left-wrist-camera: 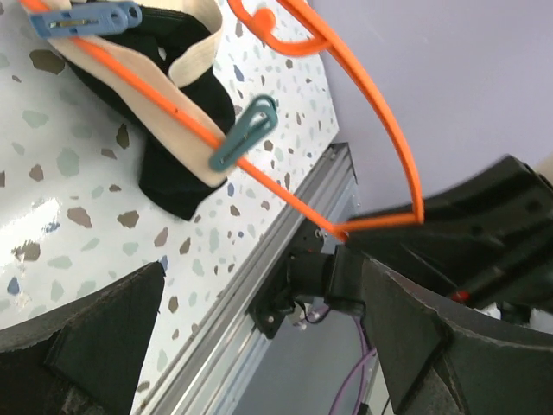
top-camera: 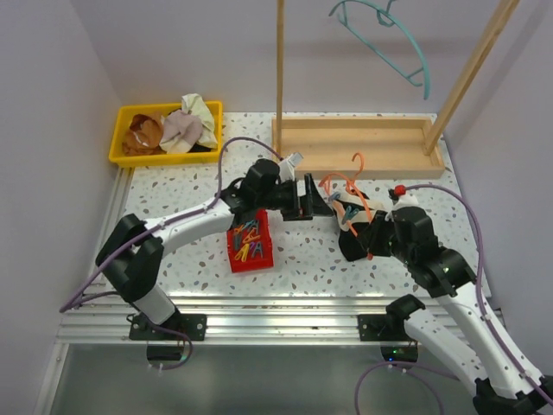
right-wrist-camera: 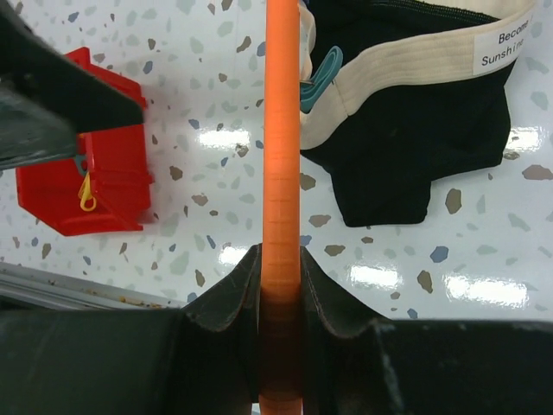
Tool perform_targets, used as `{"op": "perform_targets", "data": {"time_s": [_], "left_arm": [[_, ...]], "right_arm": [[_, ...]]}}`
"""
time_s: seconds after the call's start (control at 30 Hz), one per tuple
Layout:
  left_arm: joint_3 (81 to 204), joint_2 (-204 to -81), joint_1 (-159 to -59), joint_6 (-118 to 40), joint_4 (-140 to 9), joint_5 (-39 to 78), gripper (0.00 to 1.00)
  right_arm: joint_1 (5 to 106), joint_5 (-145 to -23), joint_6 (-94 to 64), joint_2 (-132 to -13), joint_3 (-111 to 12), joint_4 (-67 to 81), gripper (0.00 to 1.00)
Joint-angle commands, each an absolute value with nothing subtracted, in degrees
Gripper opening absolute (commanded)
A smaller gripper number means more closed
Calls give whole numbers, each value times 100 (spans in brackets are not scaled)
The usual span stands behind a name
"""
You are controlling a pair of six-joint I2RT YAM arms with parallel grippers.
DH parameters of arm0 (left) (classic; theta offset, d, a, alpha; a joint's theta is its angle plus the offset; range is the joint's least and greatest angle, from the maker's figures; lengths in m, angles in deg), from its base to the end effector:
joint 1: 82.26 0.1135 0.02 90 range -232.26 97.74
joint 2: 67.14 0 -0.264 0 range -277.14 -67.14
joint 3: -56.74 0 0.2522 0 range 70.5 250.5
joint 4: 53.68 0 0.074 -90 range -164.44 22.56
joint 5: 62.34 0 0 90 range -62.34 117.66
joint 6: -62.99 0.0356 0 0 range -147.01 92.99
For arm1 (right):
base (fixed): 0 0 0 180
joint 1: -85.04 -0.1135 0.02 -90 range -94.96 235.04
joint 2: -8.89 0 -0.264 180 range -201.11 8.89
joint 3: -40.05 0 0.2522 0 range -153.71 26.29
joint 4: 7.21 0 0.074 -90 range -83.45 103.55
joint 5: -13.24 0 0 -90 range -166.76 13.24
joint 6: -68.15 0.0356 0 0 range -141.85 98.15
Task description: Remove the underwear clipped to the hanger
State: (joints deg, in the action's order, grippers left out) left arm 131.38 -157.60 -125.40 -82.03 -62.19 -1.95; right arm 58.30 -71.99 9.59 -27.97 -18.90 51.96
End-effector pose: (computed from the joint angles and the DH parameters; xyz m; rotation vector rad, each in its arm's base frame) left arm 0.2509 -0.2593 0.2655 0.1518 2.3223 -1.5158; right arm 0.1173 0.0558 0.3007 0.1392 2.2515 0.4637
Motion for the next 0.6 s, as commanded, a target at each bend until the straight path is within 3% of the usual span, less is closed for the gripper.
{"op": "perform_targets", "data": {"time_s": [0.0, 0.17, 0.57], "left_arm": [[13957, -16205, -12857, -8151, -6629, 524, 100], [15283, -17032, -13401, -7571, -7868, 1821, 100], [16235, -17859, -13886, -7201, -9038, 3609, 100]], "right_arm": [[5806, -7334, 1111, -2618, -1854, 4979, 0], [5814, -7263, 1111, -2636, -1897, 5032, 0], [5814, -6991, 1085, -2741, -2152, 5173, 0]]}}
